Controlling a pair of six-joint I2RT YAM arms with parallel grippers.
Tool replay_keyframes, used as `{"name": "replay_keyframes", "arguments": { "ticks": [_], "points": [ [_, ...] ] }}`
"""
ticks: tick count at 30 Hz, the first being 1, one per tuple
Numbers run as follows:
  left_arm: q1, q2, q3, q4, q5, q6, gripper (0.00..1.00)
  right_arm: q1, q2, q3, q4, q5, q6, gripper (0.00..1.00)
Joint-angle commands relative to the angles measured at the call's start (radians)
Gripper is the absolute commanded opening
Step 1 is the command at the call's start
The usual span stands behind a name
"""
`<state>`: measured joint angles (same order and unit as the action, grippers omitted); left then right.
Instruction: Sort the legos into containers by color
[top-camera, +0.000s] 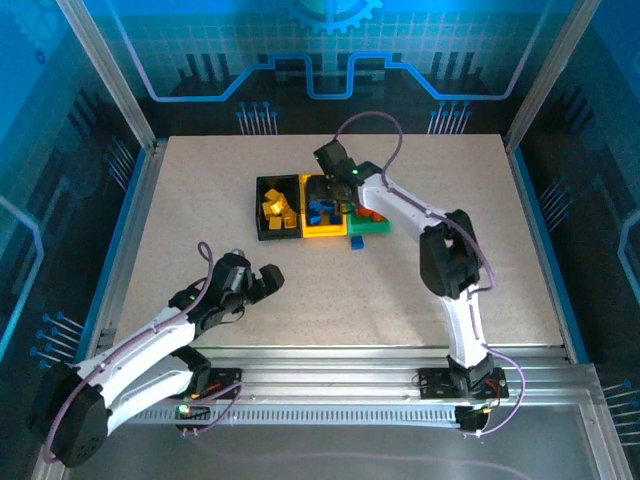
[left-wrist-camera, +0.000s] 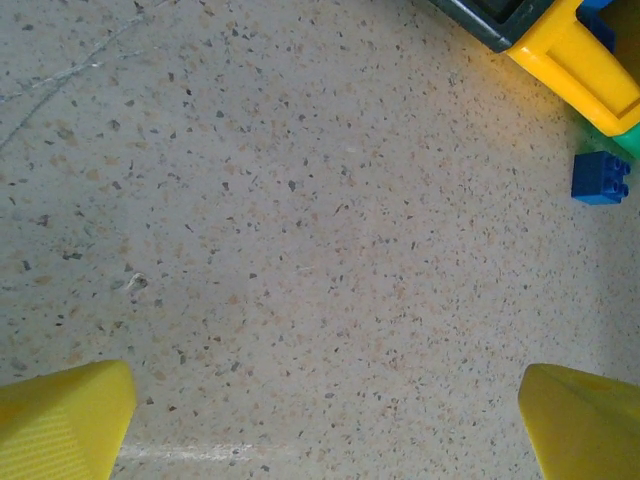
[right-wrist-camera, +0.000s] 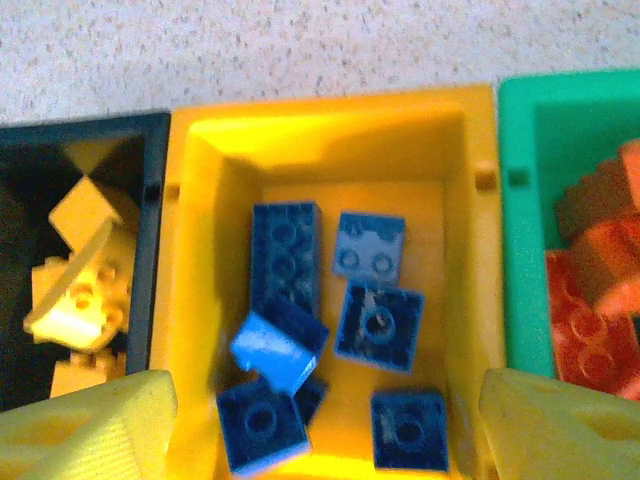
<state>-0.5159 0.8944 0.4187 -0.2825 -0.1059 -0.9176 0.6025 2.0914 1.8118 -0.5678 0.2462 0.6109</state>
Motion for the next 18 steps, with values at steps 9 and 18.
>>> {"name": "replay_keyframes", "arguments": {
  "ticks": [9, 18],
  "points": [
    [0.01, -0.02, 0.014, -0.014, 0.017, 0.0, 0.99, 0.032, -0.439, -0.658, 0.247, -0.057, -0.002, 0.83],
    [0.013, -0.014, 0.006, -0.017, 0.011, -0.004, 0.99, 0.034, -0.324, -0.736, 0.32, 0.049, -0.027, 0.8]
  ]
}}
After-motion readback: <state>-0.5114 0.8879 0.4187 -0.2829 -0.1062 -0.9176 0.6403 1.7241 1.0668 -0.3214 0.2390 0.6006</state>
